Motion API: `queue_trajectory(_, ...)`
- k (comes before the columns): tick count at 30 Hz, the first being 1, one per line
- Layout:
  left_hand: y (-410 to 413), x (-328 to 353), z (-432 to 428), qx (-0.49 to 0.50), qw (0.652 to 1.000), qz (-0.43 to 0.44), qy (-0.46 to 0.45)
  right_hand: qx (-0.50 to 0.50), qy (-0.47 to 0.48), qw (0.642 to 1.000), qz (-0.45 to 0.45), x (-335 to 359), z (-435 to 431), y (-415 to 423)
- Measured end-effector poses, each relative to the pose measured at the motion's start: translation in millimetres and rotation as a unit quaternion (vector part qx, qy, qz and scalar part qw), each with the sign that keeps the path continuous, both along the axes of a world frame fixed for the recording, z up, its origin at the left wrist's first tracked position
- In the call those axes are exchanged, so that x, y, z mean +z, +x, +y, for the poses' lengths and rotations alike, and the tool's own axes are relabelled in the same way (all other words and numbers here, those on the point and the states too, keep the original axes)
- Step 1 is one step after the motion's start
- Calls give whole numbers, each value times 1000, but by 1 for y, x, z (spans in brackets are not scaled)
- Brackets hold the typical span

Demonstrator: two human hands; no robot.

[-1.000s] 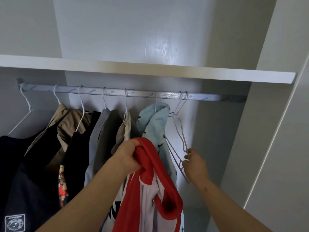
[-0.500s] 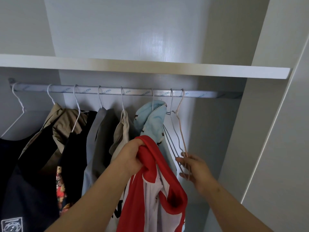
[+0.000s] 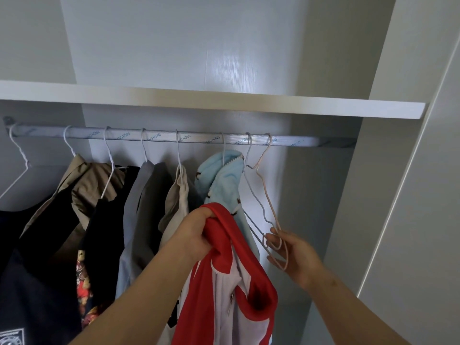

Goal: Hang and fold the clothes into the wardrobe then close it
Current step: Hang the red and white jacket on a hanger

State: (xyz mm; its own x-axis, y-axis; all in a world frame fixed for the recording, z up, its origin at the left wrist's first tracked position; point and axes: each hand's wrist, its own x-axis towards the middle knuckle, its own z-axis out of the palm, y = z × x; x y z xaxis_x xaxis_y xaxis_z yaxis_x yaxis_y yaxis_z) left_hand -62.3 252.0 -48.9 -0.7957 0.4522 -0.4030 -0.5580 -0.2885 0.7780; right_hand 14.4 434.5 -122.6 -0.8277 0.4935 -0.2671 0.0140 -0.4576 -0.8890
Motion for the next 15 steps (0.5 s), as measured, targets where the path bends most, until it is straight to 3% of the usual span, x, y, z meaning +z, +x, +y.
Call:
queue_trajectory(3, -3, -3, 5, -14, 998, 55, -33, 6, -31, 999, -16, 3, 5, 1)
queue_trajectory(8, -1, -8, 36, -27, 949, 274, -155, 51, -8, 999, 5, 7, 5, 3)
queue_trajectory(12, 3, -16, 71, -123, 914, 303, -239, 69, 28, 997, 26, 7, 0, 6)
queue_trajectory(15, 4, -18, 87, -145, 921, 266, -245, 75, 59, 995, 28, 11, 0, 10)
